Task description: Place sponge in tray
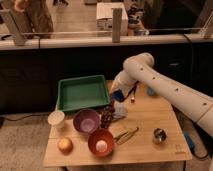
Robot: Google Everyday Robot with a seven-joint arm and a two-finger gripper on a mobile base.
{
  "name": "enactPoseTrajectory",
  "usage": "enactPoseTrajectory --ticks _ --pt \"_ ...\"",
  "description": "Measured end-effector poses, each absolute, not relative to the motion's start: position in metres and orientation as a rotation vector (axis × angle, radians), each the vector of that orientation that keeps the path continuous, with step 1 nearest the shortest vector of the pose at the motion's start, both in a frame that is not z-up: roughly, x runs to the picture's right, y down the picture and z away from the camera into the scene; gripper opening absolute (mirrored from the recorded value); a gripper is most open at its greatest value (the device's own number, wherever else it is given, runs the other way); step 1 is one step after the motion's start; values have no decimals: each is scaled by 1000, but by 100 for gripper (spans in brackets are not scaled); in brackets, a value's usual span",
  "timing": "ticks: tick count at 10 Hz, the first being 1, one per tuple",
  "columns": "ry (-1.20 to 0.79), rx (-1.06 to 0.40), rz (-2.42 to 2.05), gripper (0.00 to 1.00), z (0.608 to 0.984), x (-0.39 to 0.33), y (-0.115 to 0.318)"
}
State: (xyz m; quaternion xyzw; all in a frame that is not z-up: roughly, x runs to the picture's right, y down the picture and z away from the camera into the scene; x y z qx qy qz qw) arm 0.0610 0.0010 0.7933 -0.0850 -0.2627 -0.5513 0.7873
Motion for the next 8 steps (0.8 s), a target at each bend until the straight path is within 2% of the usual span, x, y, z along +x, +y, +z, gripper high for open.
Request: enactPoseTrajectory --ticks 8 --pt "-654 -162 -1296 4 835 -15 -17"
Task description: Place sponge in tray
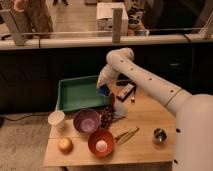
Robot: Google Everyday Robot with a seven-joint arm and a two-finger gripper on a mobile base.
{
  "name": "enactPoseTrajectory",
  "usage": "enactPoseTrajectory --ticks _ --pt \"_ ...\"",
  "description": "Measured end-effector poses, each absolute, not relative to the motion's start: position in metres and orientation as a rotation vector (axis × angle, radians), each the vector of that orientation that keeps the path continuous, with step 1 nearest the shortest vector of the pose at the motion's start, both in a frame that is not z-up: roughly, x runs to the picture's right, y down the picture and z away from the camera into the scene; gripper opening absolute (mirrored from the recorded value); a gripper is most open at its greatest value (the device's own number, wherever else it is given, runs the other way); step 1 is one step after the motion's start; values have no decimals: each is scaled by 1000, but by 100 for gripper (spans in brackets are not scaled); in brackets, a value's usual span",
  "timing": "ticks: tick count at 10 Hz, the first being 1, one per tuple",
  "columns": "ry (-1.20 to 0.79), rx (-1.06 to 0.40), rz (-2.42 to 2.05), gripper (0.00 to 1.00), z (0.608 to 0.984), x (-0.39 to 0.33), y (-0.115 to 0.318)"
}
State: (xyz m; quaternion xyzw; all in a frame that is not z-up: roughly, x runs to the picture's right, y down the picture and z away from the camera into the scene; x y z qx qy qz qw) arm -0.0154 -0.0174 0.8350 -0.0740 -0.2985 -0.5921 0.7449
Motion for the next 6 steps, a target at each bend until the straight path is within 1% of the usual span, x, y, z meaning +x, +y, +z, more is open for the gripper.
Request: enactPoseTrajectory --ticks 6 --pt "-683 -187 -1333 4 860 -59 -6"
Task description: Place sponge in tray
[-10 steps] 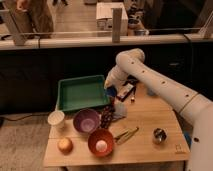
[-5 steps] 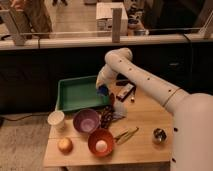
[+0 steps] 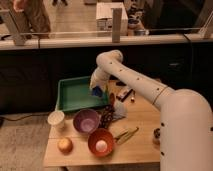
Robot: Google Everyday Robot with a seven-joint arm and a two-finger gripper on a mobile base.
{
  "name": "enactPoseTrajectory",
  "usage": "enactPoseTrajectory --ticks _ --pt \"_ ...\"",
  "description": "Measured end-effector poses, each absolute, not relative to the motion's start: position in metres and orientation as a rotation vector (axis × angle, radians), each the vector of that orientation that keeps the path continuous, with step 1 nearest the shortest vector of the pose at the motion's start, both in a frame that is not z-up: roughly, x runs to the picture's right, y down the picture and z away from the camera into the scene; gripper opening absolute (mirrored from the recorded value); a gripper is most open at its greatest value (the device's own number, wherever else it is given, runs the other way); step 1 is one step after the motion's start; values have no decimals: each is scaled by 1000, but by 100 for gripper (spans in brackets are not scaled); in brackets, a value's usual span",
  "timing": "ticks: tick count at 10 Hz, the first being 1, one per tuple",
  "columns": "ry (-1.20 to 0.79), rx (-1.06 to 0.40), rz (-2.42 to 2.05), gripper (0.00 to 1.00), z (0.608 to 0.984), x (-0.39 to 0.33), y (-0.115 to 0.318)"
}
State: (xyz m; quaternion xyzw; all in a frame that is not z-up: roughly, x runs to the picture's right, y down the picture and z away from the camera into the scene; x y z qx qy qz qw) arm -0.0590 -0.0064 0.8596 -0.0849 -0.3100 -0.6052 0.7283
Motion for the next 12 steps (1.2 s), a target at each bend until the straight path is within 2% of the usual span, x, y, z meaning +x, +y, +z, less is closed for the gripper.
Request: enactPoseTrajectory --ticks 8,9,11,12 --pt "-740 -239 -1362 5 888 -78 10" --pt "-747 -246 -1362 10 890 -82 11" --pt "-760 -256 -1358 27 893 -86 12" --pt "-767 -261 -1355 41 895 -87 12"
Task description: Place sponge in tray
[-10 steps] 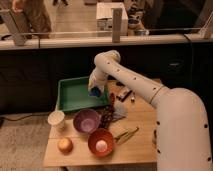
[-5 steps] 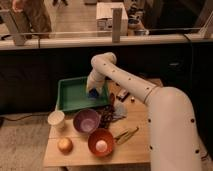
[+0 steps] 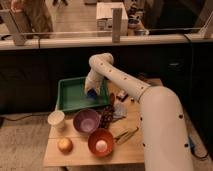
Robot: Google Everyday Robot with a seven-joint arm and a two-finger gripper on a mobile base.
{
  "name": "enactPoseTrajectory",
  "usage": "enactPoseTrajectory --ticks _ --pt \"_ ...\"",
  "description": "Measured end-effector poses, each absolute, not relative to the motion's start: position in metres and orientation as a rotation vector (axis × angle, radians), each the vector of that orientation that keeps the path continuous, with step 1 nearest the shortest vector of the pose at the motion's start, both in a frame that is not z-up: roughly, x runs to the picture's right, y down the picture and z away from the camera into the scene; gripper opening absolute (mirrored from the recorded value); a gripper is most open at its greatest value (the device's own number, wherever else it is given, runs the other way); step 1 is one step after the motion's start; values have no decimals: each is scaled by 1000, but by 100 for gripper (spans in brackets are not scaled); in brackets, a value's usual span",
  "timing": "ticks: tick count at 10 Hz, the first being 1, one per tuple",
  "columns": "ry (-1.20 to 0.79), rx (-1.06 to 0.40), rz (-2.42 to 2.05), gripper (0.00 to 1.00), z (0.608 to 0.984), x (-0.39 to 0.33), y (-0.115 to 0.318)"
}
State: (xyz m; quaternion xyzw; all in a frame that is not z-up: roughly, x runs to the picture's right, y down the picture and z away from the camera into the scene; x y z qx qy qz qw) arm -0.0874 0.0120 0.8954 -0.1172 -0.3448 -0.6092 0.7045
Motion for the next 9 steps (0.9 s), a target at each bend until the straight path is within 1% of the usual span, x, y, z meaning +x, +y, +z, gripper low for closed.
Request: enactPoseTrajectory --ticks 1,2,3,4,9 --pt "-771 -263 -1353 53 896 -89 12" --pt "-774 -264 -1352 58 897 -89 12" --pt "-778 -266 -1350 72 897 -90 12" --pt "-779 -267 -1349 76 897 -90 12" --pt "-782 -268 -1343 77 896 -91 11"
